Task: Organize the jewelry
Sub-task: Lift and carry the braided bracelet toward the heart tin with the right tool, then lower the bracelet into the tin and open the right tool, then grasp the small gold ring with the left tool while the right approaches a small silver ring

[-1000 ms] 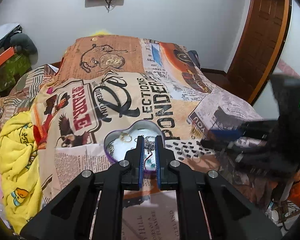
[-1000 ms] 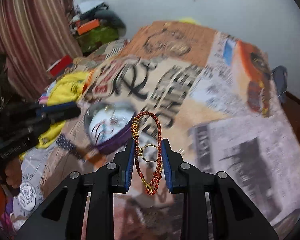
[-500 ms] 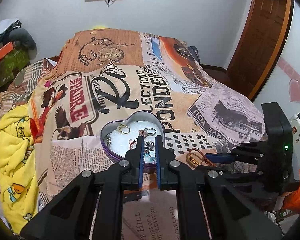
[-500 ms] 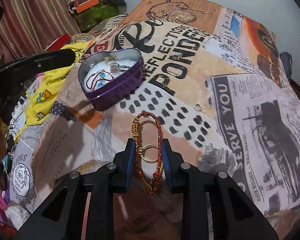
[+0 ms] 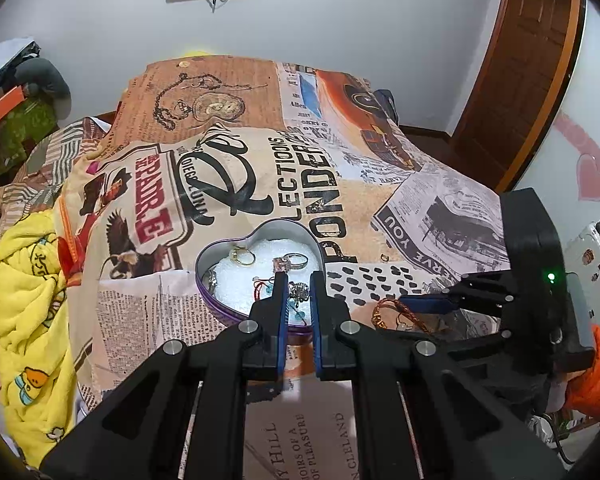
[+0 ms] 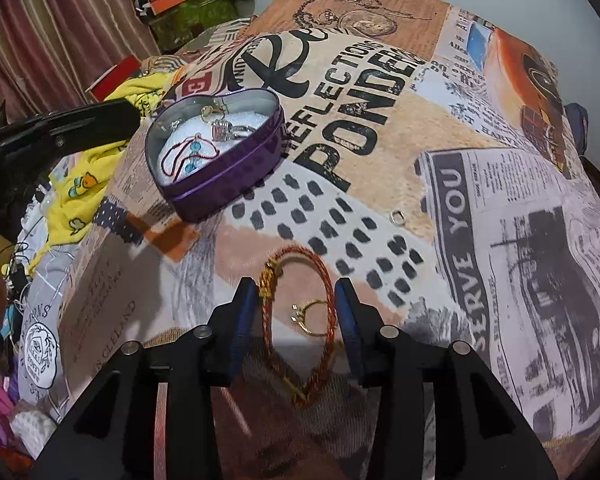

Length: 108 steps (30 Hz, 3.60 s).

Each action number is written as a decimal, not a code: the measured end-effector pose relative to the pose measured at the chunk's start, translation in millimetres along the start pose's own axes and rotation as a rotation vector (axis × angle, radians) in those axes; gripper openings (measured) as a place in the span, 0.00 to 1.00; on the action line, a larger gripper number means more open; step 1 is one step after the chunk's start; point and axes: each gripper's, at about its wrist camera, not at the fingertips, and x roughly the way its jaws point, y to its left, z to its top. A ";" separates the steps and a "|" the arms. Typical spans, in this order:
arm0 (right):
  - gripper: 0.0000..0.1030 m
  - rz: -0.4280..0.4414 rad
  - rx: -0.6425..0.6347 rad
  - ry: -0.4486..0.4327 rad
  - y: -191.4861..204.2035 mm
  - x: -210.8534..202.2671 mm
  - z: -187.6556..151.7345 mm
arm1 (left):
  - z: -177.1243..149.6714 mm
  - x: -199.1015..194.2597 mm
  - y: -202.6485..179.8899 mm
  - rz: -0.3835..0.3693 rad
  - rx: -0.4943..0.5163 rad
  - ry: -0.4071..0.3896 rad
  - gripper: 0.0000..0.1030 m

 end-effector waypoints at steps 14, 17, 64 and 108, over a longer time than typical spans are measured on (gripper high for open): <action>0.18 -0.003 0.022 -0.084 -6.0 -11.5 6.0 | -0.5 1.7 3.3 -0.002 -0.009 0.003 0.08; 0.17 -0.008 0.024 -0.118 -8.4 -24.5 9.1 | 0.2 0.3 1.6 -0.004 -0.008 -0.002 0.08; 0.17 0.156 0.025 -0.130 43.9 -0.4 109.0 | -8.3 1.0 64.4 0.057 -0.081 -0.021 0.22; 0.28 -0.138 0.208 -0.133 -77.6 -79.9 -20.9 | -24.1 81.3 -83.9 -0.128 0.117 0.227 0.32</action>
